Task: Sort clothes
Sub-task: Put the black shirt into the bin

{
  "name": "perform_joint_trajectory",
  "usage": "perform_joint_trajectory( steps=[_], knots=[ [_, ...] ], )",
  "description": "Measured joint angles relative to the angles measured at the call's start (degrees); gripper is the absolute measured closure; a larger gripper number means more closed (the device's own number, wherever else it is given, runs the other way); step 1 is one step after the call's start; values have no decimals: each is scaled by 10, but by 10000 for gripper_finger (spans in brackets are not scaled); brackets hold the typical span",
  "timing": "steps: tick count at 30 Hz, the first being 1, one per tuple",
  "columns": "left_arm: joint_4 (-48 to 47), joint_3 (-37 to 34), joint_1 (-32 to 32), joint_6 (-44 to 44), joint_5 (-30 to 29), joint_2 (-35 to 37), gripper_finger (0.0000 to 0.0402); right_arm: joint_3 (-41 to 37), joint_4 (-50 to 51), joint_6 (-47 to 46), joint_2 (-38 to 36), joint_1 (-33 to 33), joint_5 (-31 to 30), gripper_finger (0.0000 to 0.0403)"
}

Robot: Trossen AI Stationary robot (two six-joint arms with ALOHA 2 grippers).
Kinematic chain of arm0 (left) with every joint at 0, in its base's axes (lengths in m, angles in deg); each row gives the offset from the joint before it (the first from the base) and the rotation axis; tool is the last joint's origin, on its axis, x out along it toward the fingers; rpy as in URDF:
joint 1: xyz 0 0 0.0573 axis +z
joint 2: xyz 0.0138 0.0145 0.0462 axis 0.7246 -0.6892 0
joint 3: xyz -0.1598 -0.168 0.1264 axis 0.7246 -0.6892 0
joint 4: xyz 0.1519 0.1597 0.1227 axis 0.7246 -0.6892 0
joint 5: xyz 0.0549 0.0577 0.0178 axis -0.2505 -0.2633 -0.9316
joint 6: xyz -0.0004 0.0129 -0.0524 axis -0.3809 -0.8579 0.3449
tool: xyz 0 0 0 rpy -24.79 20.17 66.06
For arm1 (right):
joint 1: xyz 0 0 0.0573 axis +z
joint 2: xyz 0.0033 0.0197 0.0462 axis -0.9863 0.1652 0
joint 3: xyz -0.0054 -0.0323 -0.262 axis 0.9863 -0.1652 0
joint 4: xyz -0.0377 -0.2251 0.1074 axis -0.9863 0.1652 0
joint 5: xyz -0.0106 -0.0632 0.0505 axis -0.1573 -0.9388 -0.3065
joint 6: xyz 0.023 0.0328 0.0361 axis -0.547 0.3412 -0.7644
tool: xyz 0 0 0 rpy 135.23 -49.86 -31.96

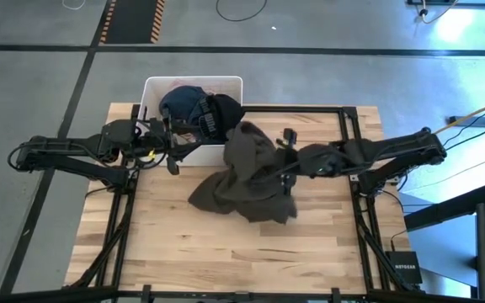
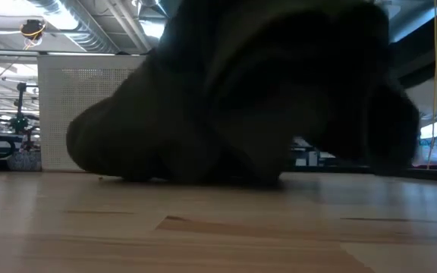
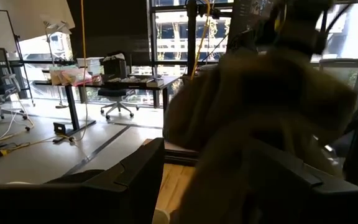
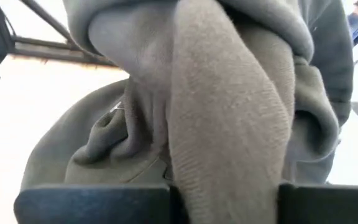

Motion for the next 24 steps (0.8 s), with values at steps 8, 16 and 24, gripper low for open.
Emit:
perform_joint_trajectory(
  steps=[8, 16, 24],
  knots=[
    [0, 0, 0, 2, 0, 0, 190, 122, 43, 64, 0, 0, -65, 356],
    [21, 0, 2, 37, -16, 0, 190, 199, 42, 149, 3, -42, -116, 356],
    [77, 0, 2, 34, -28, 0, 190, 259, -72, 208, 14, -140, -70, 356]
  ],
)
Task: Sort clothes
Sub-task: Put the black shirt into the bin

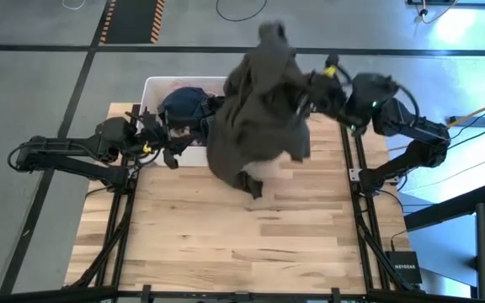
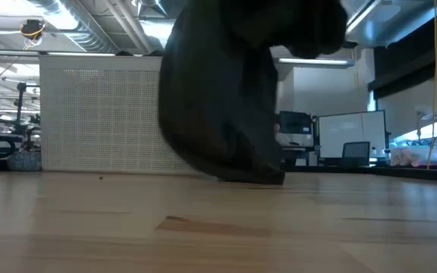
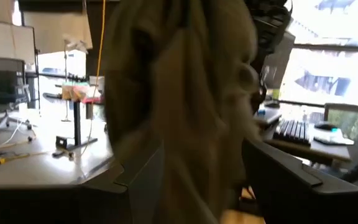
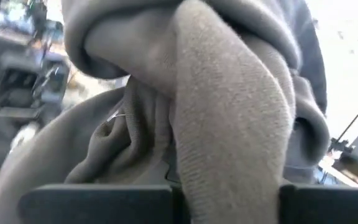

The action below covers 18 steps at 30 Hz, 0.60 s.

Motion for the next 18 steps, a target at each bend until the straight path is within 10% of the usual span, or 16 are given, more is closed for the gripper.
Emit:
perform_joint_trajectory(
  steps=[18],
  knots=[
    [35, 32, -2, 13, 2, 34, 190, 275, -155, -86, 292, -149, 268, 356]
  ],
)
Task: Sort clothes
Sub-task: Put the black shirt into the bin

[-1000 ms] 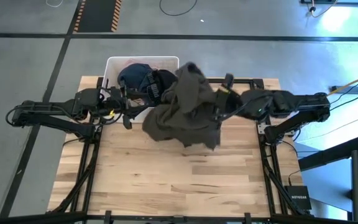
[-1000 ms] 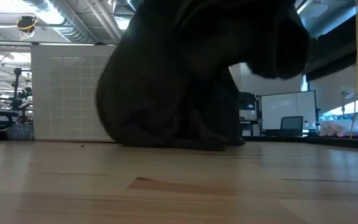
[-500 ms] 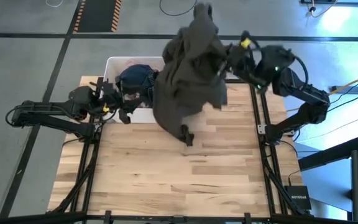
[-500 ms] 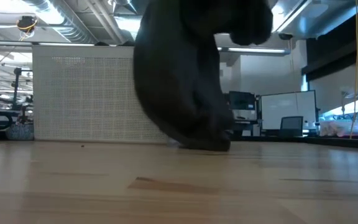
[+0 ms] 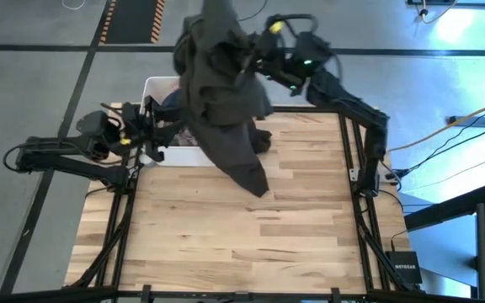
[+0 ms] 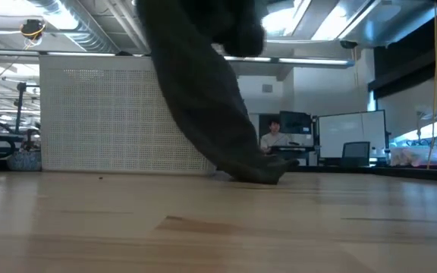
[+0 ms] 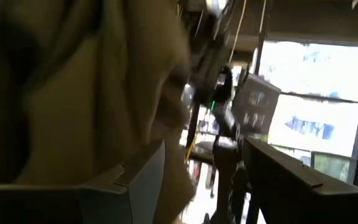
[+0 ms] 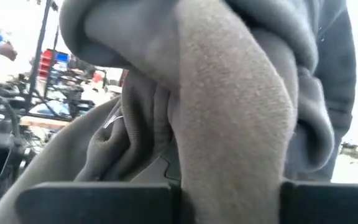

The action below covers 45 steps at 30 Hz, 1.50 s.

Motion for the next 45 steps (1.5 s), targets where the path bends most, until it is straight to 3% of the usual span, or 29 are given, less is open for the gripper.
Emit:
perform_joint_trajectory(
  steps=[3, 13, 17, 25, 33, 38, 45],
  knots=[
    [-1, 1, 0, -4, 0, 20, 190, -27, 3, -16, 16, -11, 9, 356],
    [-61, 2, 0, -7, 0, 80, 190, -55, 150, -48, 106, -30, 42, 341],
    [-79, 1, 0, -10, 0, 79, 190, -54, 196, -47, 145, -28, 57, 318],
    [-112, 1, 1, -12, -5, 75, 190, -54, 196, -76, 180, -28, 61, 246],
    [-151, 1, 1, -6, -9, 77, 190, -21, 317, -74, 113, -22, 61, 174],
    [-159, 1, 1, 1, -9, 77, 190, 8, 418, -62, 62, -14, 46, 168],
    [-160, 1, 1, 3, -9, 73, 190, 5, 593, -54, -21, -1, -30, 167]
  ],
)
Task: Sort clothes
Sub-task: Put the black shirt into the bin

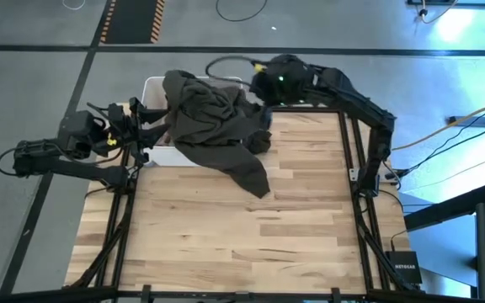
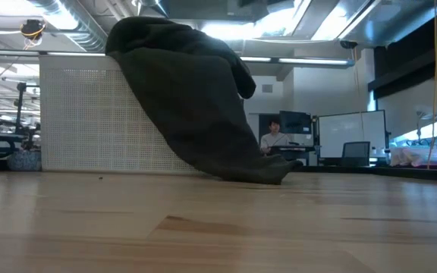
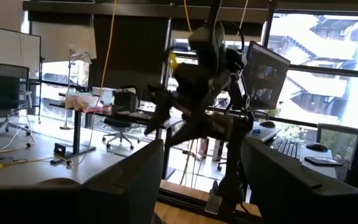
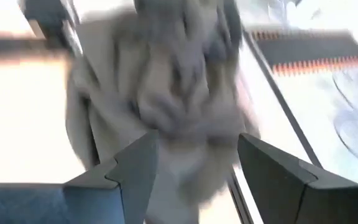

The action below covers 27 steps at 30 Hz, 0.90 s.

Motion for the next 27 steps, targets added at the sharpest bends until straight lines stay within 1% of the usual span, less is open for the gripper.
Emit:
perform_joint_trajectory(
  steps=[4, 7, 10, 14, 17, 19, 23, 27],
  knots=[
    [1, 0, 0, 0, 0, 0, 190, -6, 121, -10, -1, -1, -37, 167],
    [1, 0, 0, 0, 0, 0, 190, -53, 137, -21, -6, -6, -63, 167],
    [1, 0, 0, 0, 0, 0, 190, -139, 114, -24, -6, -13, -65, 167],
    [7, 0, 1, -10, 0, 0, 190, -272, 17, -16, -5, -13, -79, 178],
    [6, 0, 1, -11, 0, 2, 190, -357, -63, 6, -5, -12, -95, 205],
    [6, 0, 1, -7, 0, 2, 190, -384, -88, 15, -4, -12, -95, 231],
    [7, 0, 1, -4, 0, 2, 190, -378, -94, 22, -10, -7, -77, 293],
    [15, 0, 1, -12, 0, 2, 190, -329, -112, 24, -18, 14, -65, 351]
  ],
)
